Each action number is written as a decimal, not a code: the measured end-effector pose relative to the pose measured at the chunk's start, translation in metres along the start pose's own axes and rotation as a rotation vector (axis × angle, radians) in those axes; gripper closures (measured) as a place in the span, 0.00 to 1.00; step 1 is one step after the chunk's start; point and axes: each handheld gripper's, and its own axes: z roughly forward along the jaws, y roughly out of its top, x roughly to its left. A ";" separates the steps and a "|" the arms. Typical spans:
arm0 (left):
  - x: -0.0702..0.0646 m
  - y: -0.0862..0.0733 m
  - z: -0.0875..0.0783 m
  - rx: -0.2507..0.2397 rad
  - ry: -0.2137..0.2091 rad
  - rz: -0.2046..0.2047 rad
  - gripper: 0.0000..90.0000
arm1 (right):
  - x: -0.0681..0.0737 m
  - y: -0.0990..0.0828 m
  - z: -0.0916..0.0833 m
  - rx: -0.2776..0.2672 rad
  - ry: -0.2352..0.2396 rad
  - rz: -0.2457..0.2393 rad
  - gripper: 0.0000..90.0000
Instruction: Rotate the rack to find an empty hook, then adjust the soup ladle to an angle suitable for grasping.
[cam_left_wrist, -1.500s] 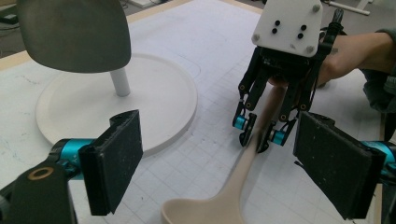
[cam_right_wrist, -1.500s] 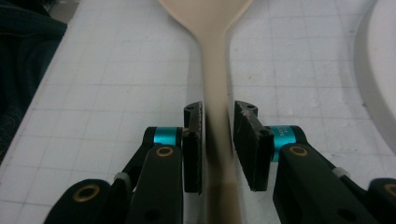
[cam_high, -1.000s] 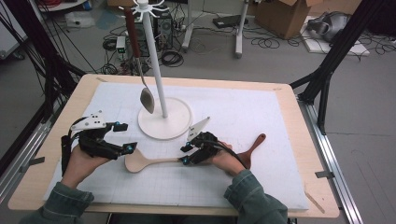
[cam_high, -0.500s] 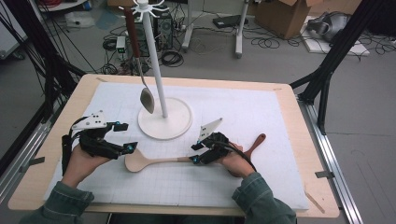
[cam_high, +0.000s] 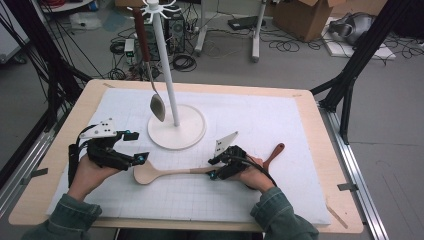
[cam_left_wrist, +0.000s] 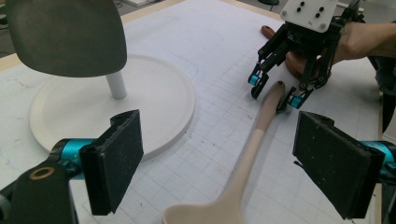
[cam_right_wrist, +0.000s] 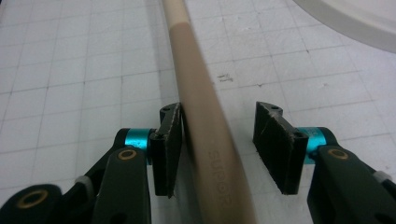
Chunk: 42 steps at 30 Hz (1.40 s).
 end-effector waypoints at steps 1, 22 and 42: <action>0.000 0.000 0.000 -0.001 0.000 -0.001 0.18 | 0.000 0.000 -0.001 0.002 0.002 0.002 0.58; -0.002 0.000 0.006 0.010 -0.020 0.005 0.19 | 0.007 0.005 -0.019 -0.042 0.049 -0.087 0.76; -0.008 0.001 0.016 0.023 -0.066 0.025 0.25 | 0.014 0.028 -0.051 -0.067 0.039 -0.108 0.77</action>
